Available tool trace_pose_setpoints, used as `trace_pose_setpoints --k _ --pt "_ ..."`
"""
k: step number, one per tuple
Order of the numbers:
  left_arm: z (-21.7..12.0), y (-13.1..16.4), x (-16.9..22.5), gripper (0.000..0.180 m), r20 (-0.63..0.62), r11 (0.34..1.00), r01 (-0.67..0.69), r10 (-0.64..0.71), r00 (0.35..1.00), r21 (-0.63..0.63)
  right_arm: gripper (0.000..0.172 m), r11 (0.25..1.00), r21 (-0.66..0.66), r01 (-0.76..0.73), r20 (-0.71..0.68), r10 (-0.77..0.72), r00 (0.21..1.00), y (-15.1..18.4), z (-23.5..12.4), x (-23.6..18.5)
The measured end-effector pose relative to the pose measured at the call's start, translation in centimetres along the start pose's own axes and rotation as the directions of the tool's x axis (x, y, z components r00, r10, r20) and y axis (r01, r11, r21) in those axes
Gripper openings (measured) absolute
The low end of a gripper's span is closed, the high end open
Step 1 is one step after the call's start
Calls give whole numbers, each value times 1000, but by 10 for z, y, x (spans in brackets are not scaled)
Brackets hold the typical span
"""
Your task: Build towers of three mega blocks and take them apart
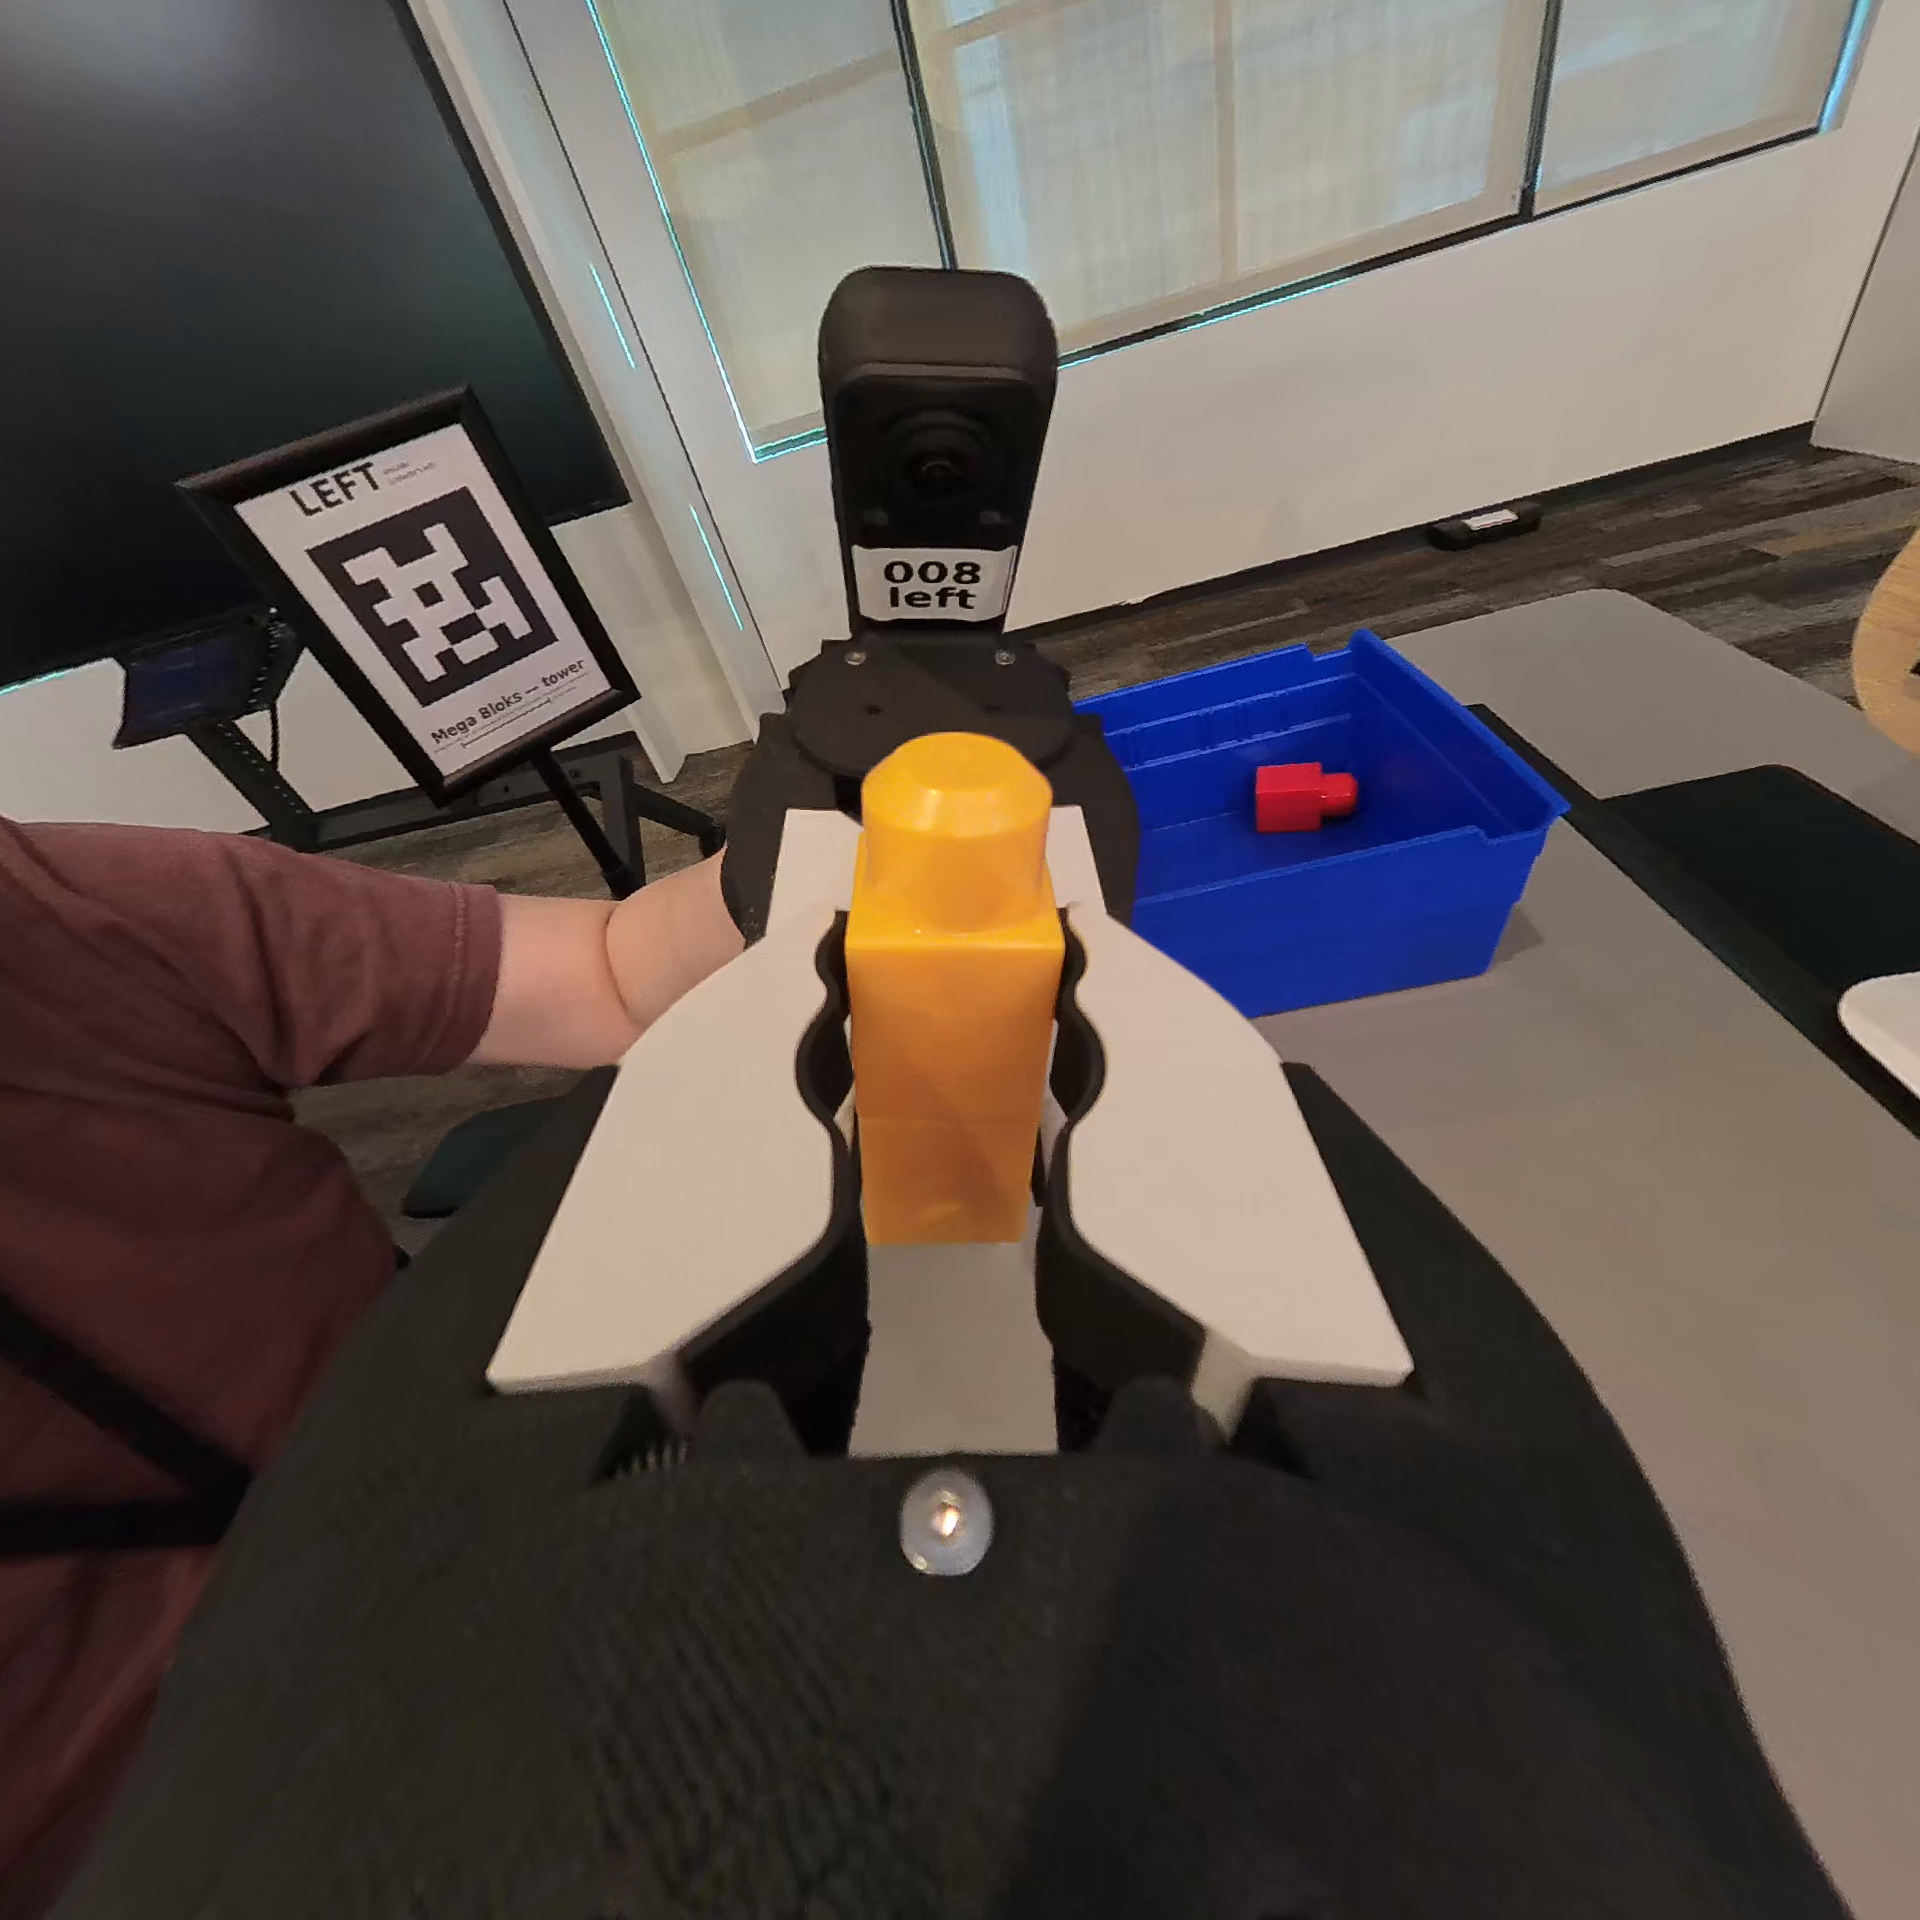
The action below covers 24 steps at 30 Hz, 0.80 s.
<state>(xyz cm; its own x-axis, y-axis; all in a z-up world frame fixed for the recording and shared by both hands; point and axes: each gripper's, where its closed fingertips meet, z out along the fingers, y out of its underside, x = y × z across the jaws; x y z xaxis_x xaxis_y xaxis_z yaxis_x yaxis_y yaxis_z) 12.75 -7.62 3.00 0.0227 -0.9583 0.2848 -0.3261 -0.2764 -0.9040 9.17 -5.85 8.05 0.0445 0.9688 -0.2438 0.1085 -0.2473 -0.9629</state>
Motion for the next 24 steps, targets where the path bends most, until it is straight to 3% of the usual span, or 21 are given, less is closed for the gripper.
trace_pose_setpoints --k 11,14,18,24 --pt "-1 2 -1 37 -6 1000 2 -2 1000 -6 37 1000 -9 0 -17 0 1000 2 5 1" --pt "-2 -8 -3 64 6 997 18 -18 1000 75 37 1000 3 15 -70 -15 997 -2 0 9" --pt "-1 4 -22 101 90 997 78 -78 993 8 37 997 71 22 -110 -14 994 -23 -38 9" --pt "28 37 -64 85 143 941 334 -338 930 51 37 990 108 90 -279 -57 959 -45 -117 4"
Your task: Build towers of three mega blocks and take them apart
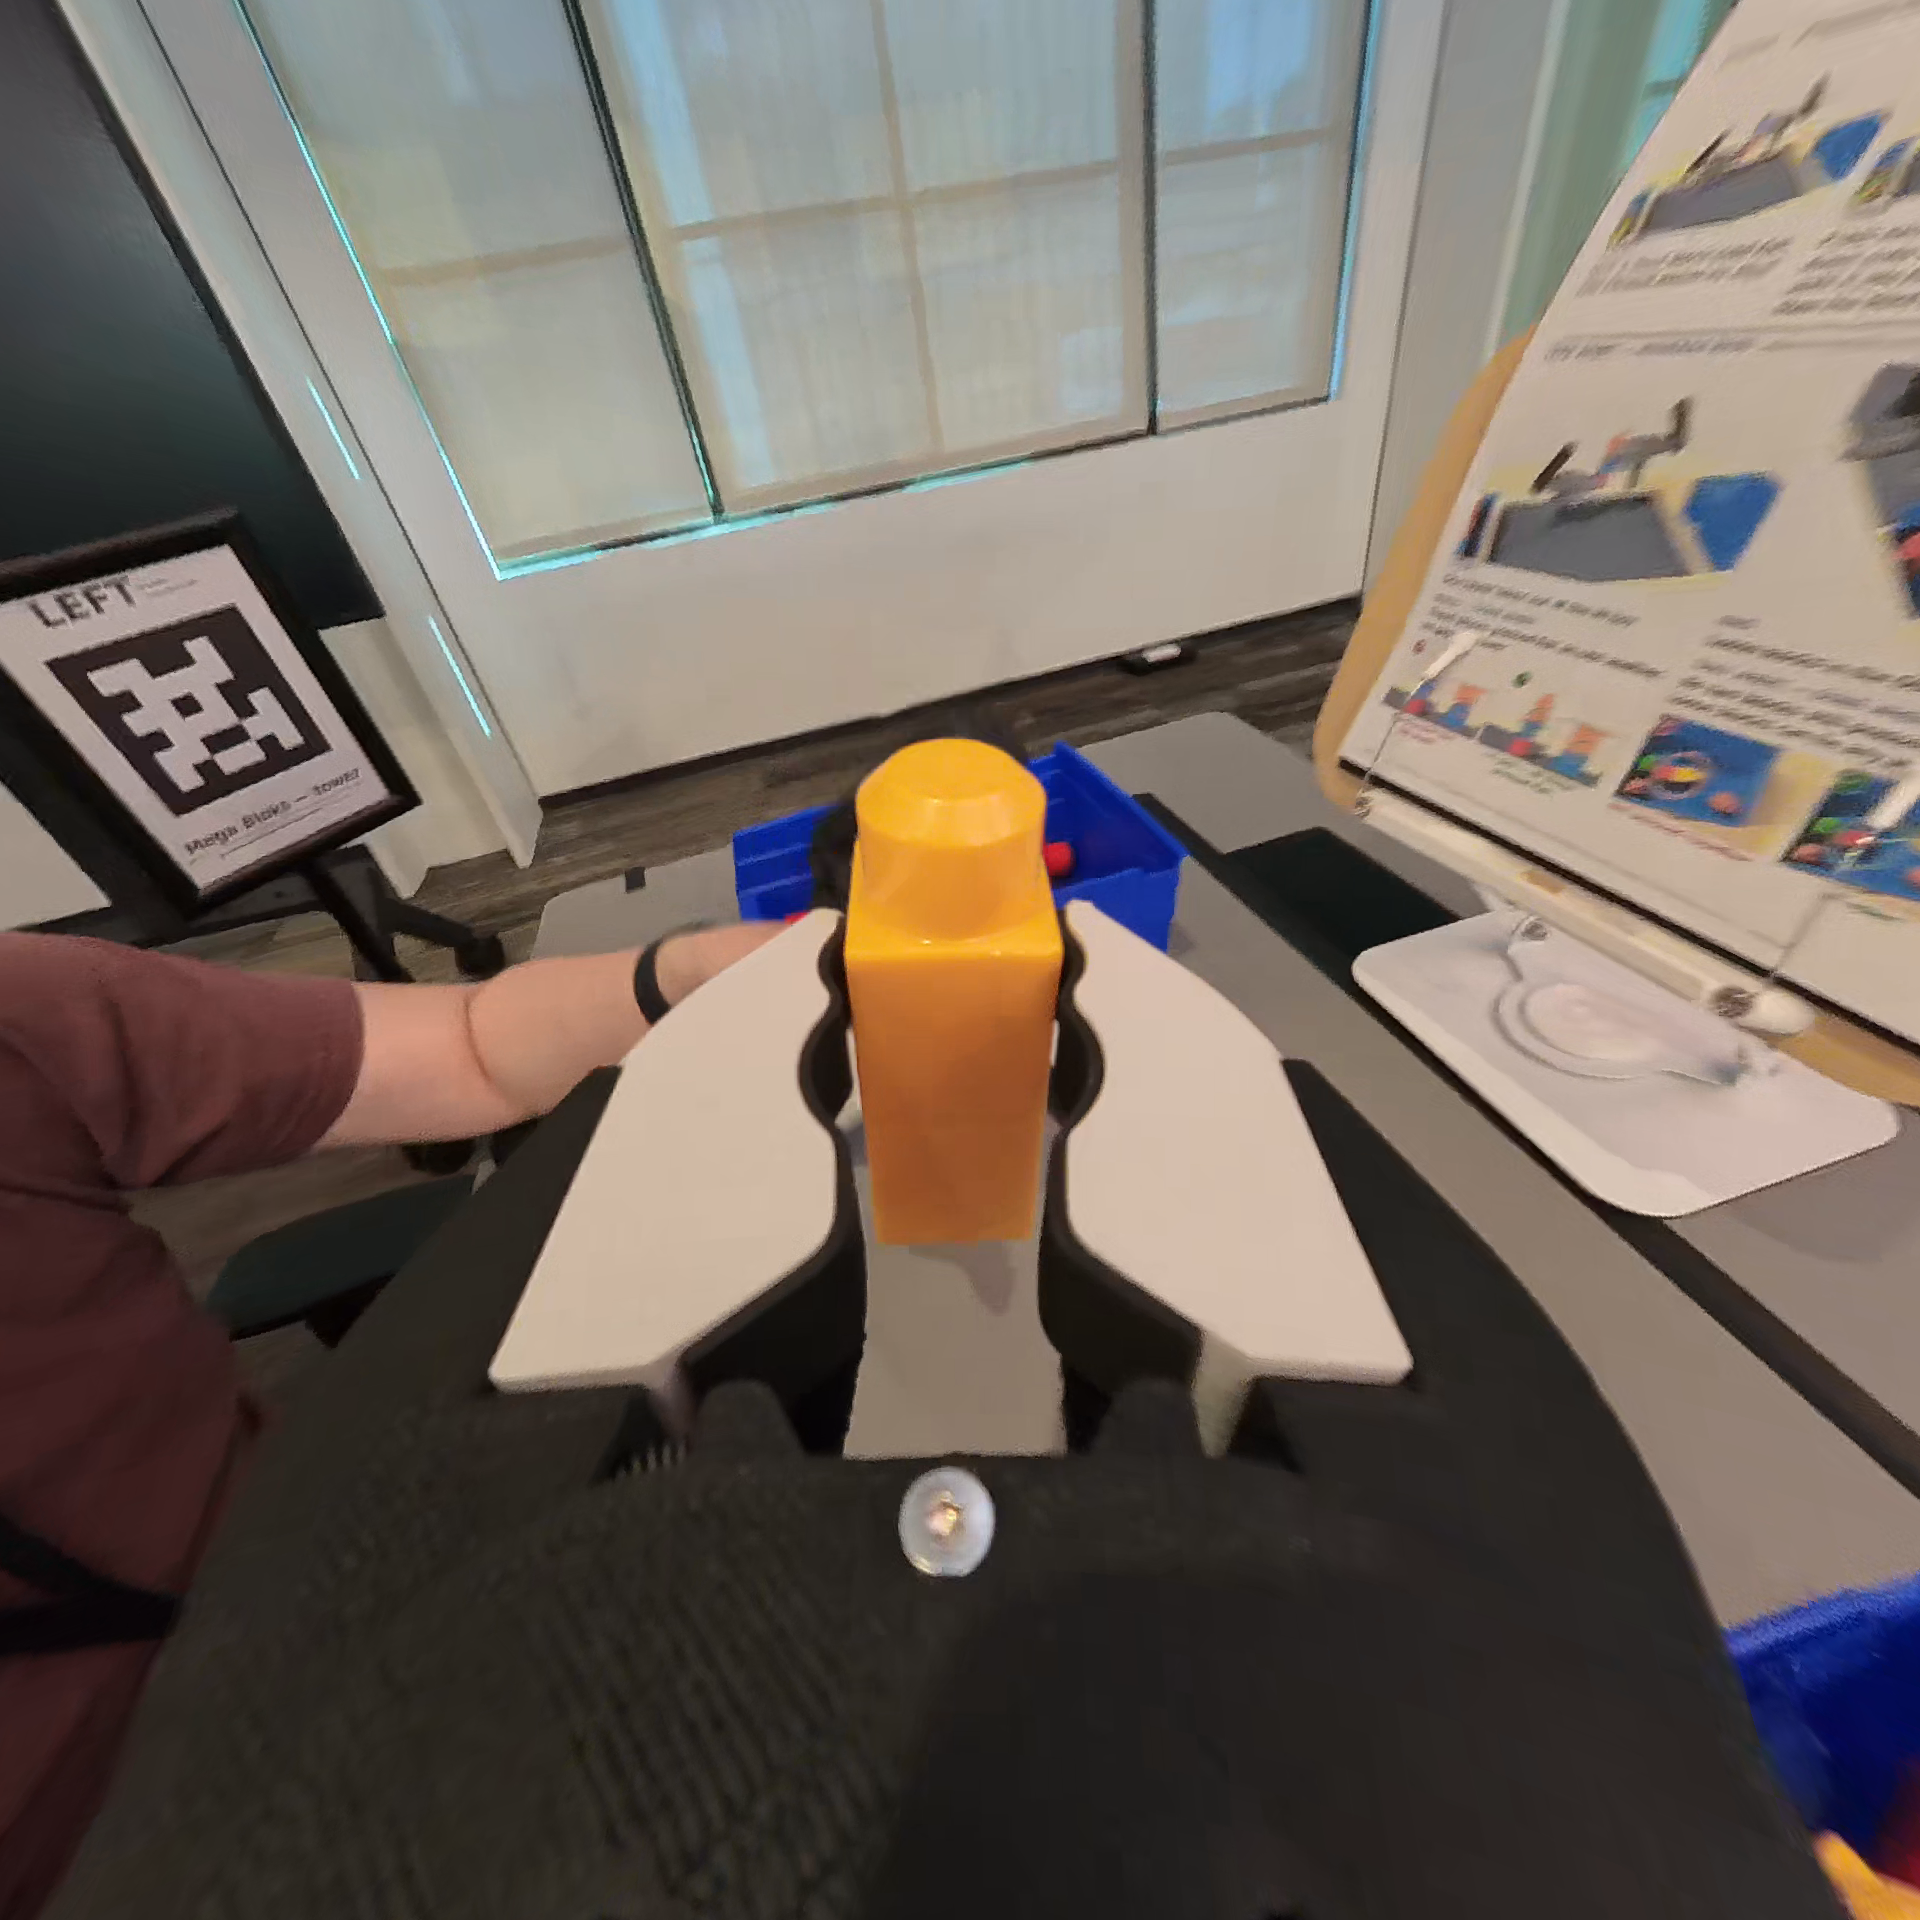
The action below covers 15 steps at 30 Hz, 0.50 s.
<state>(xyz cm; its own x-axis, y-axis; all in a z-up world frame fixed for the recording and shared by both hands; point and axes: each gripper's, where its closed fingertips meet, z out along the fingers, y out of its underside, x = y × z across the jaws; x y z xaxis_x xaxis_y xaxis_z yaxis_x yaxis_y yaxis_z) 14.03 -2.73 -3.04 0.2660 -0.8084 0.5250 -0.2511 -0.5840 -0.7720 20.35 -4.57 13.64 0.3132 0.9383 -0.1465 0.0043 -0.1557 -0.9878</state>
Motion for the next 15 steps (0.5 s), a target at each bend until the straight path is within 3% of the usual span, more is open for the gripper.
trace_pose_setpoints --k 5,12,15 --pt "36 19 -36 83 31 952 307 -307 951 15 37 997 73 39 -31 -37 999 -18 -37 -3" --pt "55 -1 -58 81 309 918 396 -370 876 -24 37 989 145 38 -37 -33 999 -27 -67 3" --pt "66 6 -53 86 375 857 513 -459 805 -54 37 984 178 33 -31 -28 999 -29 -79 5"
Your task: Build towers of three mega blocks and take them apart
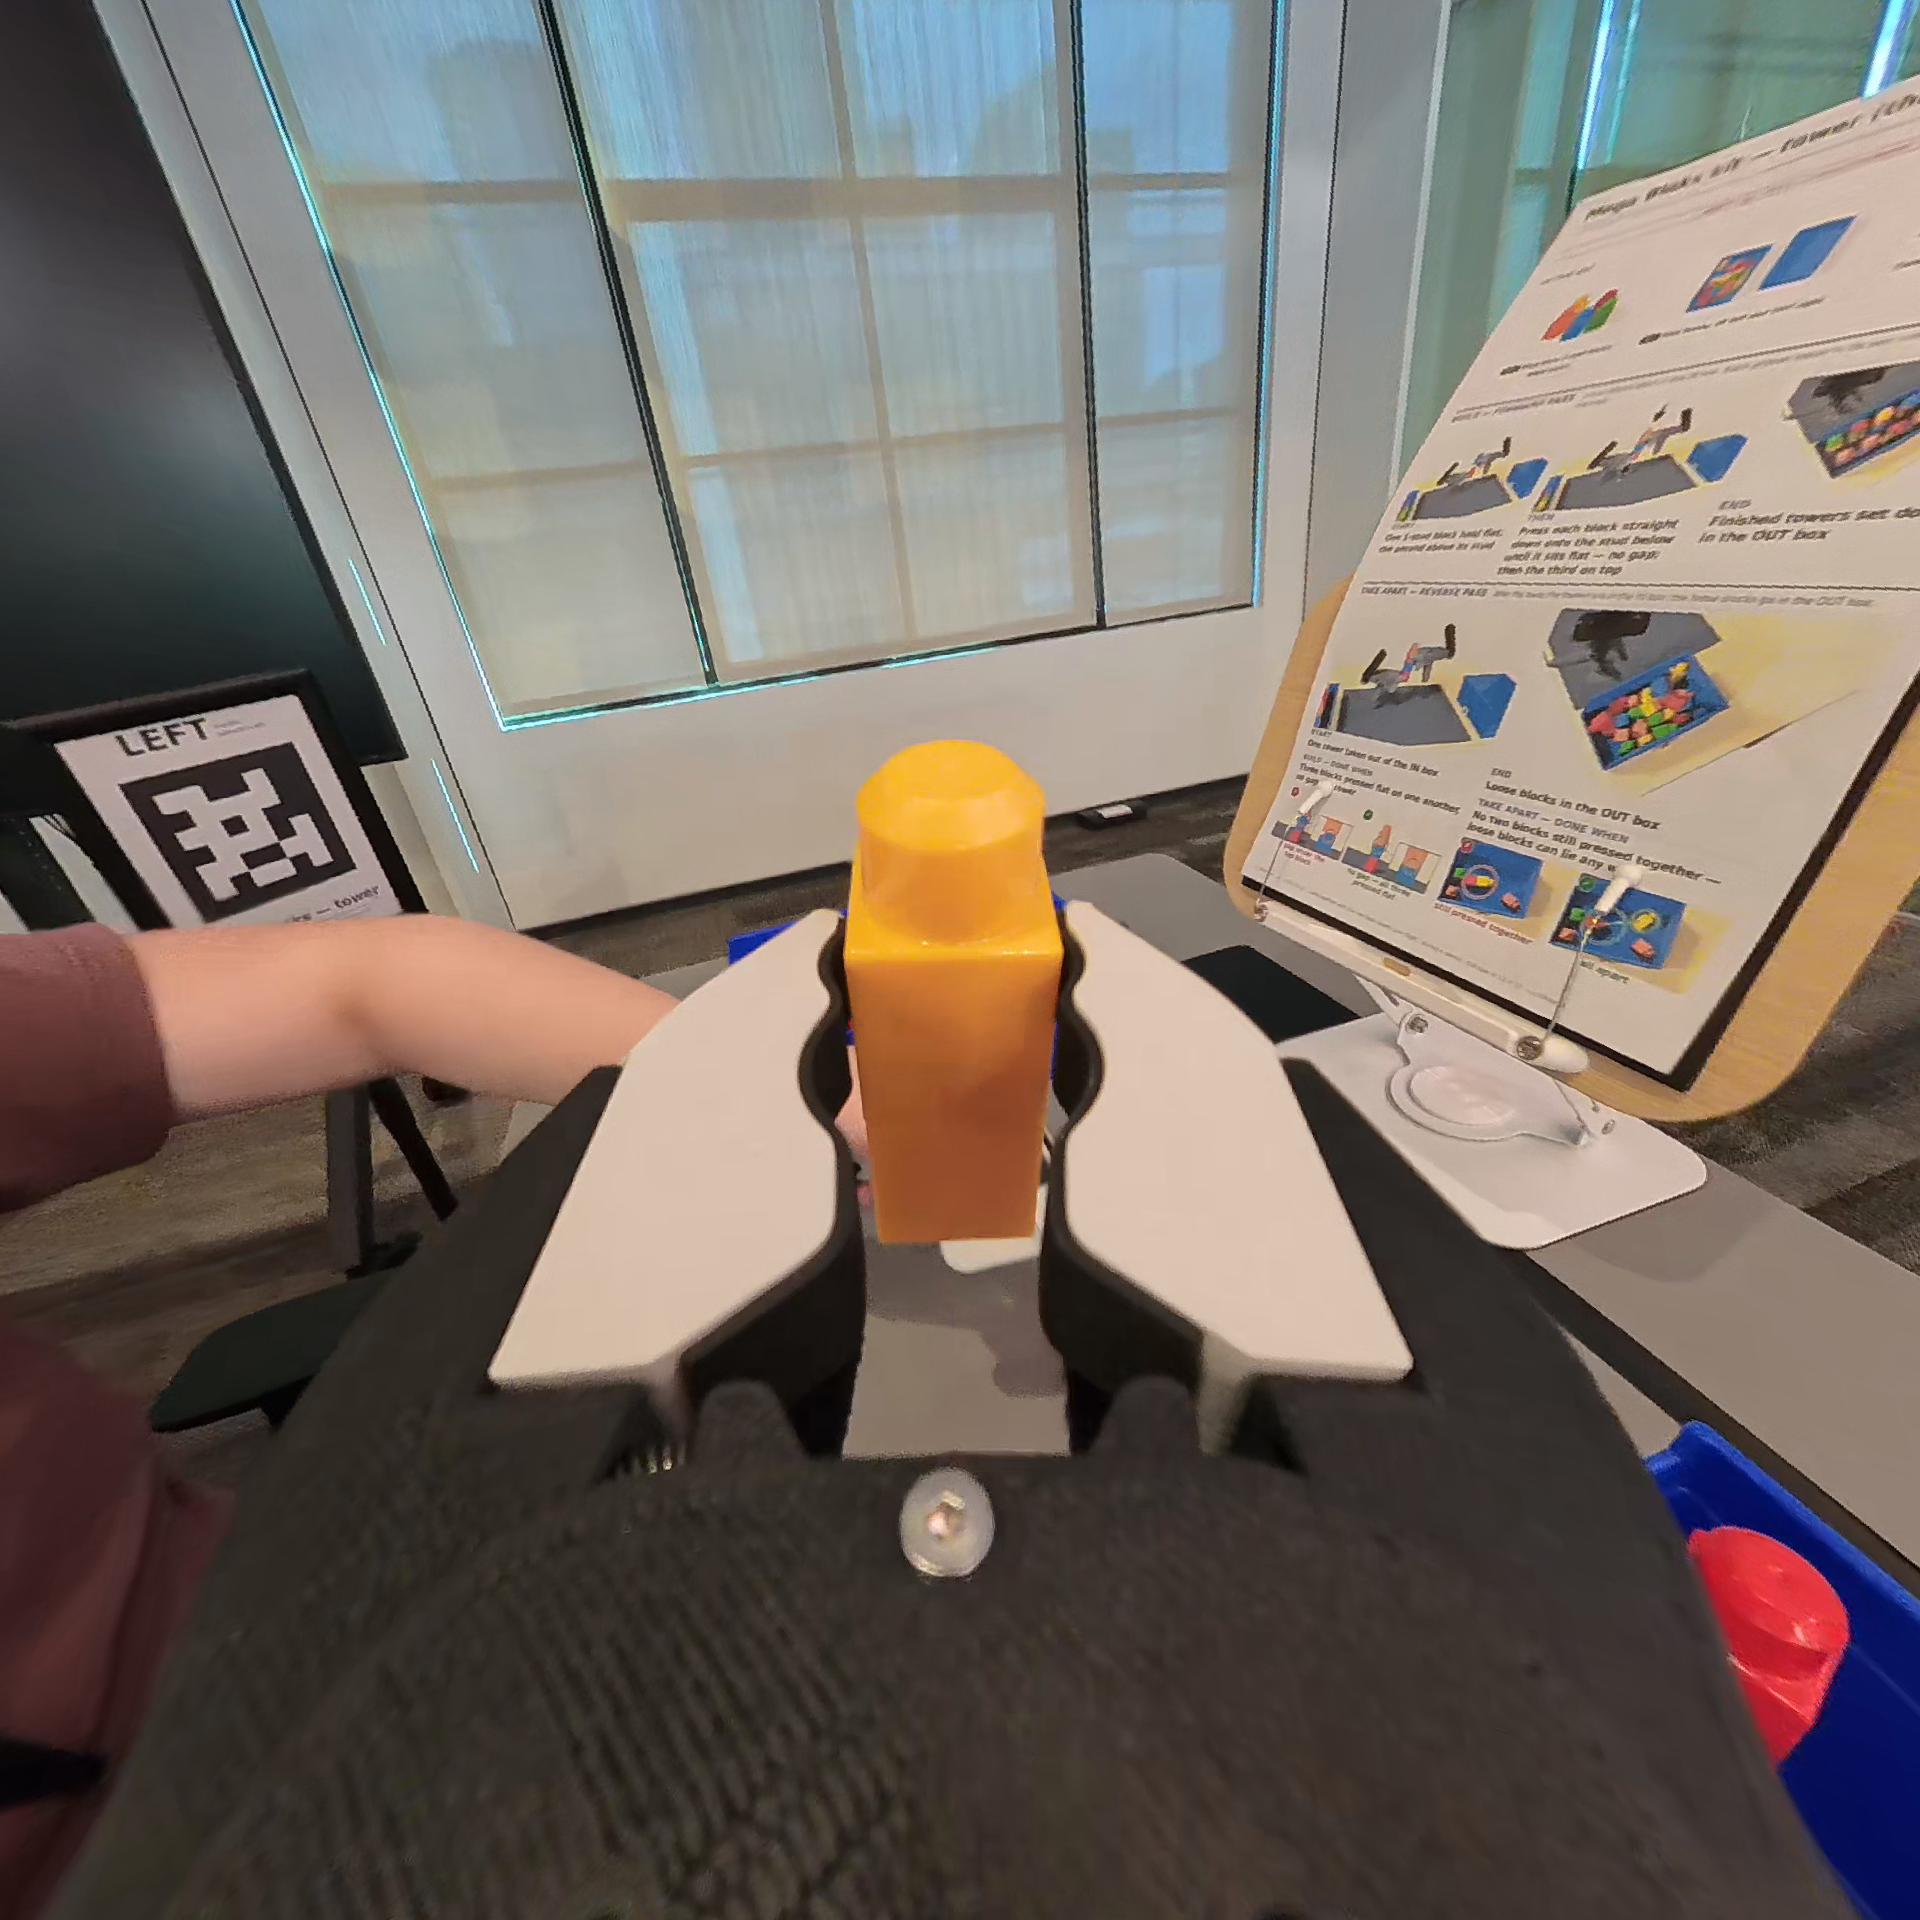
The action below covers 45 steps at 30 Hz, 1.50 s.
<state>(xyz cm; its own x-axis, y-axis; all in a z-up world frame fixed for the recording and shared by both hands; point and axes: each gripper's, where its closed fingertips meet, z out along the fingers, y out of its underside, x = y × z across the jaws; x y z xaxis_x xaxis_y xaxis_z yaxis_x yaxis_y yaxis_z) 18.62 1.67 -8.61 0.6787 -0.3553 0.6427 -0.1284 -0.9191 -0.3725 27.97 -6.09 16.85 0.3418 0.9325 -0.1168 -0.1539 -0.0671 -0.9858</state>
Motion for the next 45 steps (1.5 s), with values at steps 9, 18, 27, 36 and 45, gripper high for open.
trace_pose_setpoints --k 9,18,27,36,45 --pt "17 6 -27 85 218 957 251 -278 936 143 37 997 77 -20 92 13 996 -7 -34 -5" --pt "42 6 -32 87 448 958 255 -287 847 131 37 992 108 -68 279 35 960 -5 -43 -20" --pt "58 9 -38 75 626 967 247 -228 746 58 37 982 154 -113 302 62 951 -9 -61 -15" --pt "54 11 -55 47 697 959 280 -177 695 -35 37 989 108 -98 344 56 937 -2 -56 -26" --pt "17 33 -79 44 714 917 165 160 681 -363 37 993 67 -94 340 66 938 4 -44 -26"
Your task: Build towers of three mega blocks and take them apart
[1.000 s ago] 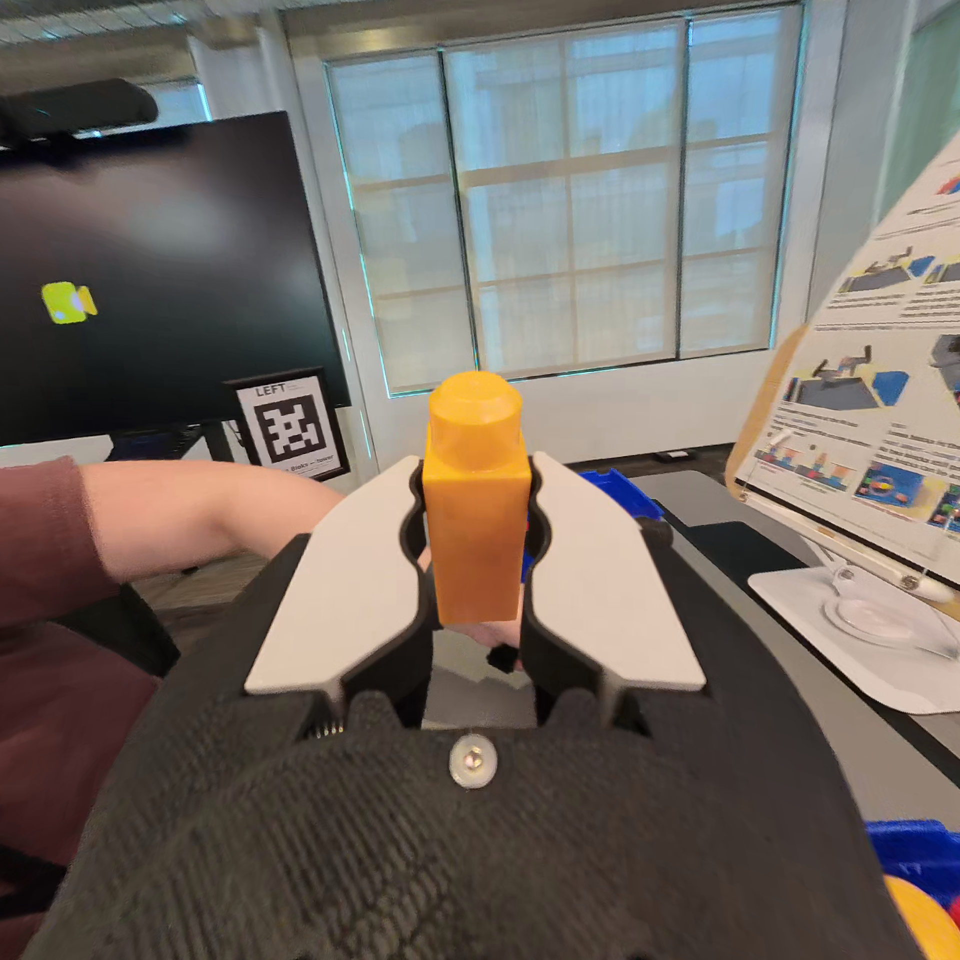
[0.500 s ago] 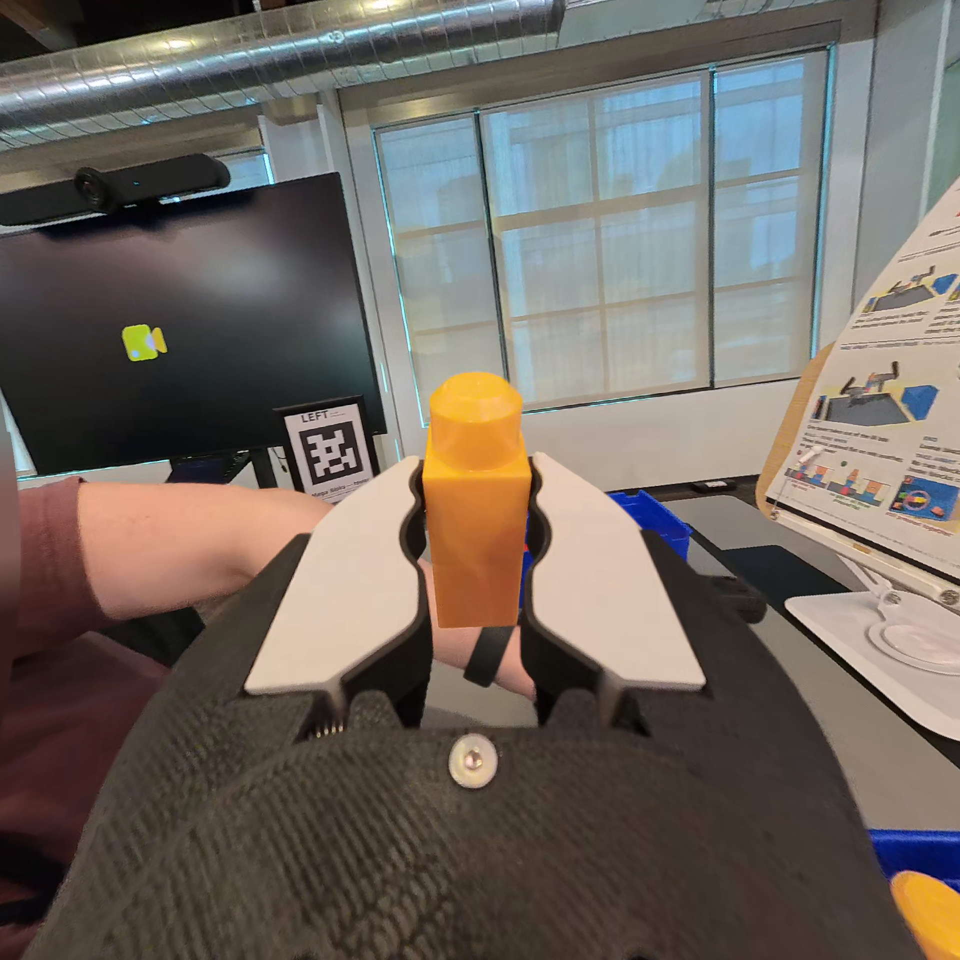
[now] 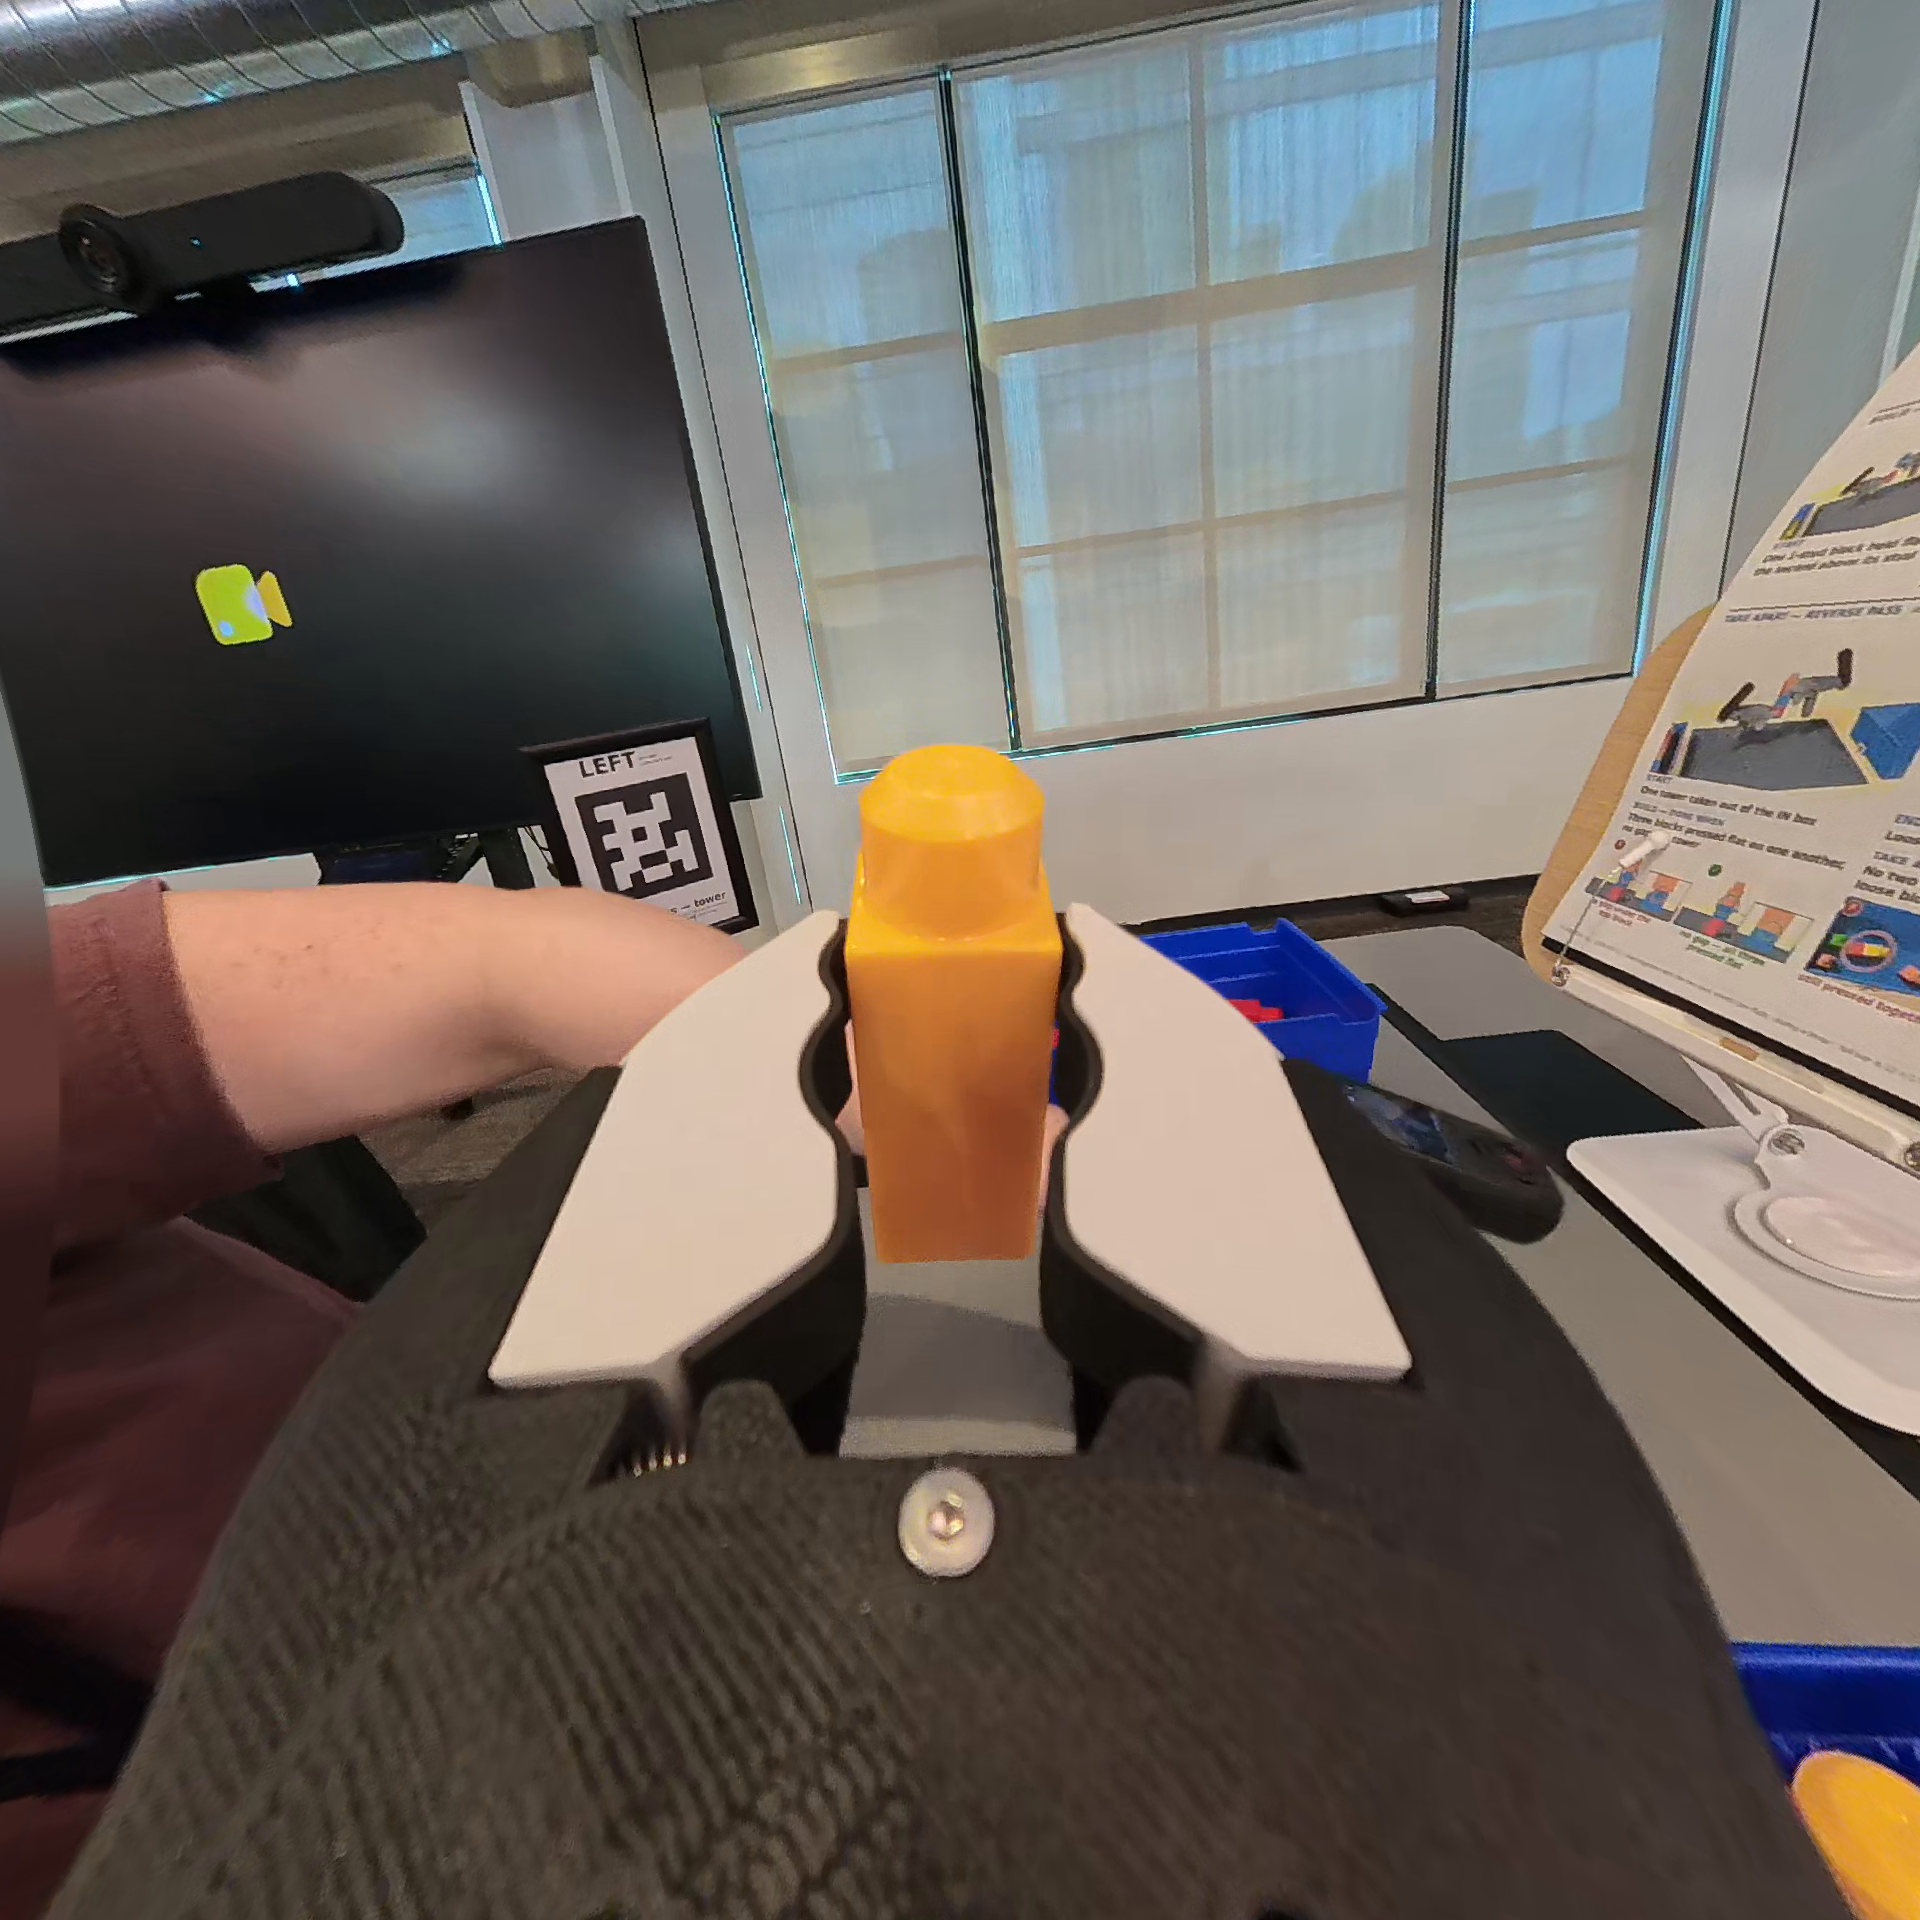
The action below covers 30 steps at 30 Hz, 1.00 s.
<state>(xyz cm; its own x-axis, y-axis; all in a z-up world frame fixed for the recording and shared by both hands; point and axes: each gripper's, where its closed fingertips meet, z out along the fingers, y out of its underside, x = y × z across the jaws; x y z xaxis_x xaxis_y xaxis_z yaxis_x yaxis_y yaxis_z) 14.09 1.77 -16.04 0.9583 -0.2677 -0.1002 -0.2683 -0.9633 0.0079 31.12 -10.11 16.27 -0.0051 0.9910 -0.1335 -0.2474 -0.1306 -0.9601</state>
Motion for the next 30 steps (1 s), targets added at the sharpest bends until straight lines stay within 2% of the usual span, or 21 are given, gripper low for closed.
trace_pose_setpoints --k 5,9,10,16,18,21,24,26,28,30 --pt "3 29 -25 44 7 983 -140 142 990 -120 37 999 -26 -21 -15 21 1000 6 7 8" --pt "5 44 -30 46 -46 974 -129 123 991 -188 37 998 -60 -36 -41 33 999 13 15 14" --pt "5 47 -28 41 -71 971 -130 117 991 -203 37 997 -70 -36 -50 32 998 14 17 16" --pt "5 52 -30 37 -83 940 -296 285 955 -170 37 991 -116 -63 -94 52 994 24 28 28" --pt "1 53 -25 37 -126 923 -362 346 930 -132 36 989 -135 -64 -118 48 992 28 34 35" --pt "-19 39 -12 36 -224 927 -368 375 900 73 36 988 -141 -58 -129 40 991 32 48 41" --pt "-52 22 -12 37 -279 872 -365 457 844 327 36 986 -149 -70 -66 61 996 38 66 36" --pt "-85 13 -15 37 -342 831 -278 471 813 483 36 981 -170 -93 -6 94 996 45 79 31" --pt "-136 15 -8 37 -445 747 -161 538 716 645 36 974 -193 -119 33 127 991 54 92 30" --pt "-191 25 -11 37 -473 625 -41 630 616 780 36 964 -224 -143 74 163 984 65 107 27"
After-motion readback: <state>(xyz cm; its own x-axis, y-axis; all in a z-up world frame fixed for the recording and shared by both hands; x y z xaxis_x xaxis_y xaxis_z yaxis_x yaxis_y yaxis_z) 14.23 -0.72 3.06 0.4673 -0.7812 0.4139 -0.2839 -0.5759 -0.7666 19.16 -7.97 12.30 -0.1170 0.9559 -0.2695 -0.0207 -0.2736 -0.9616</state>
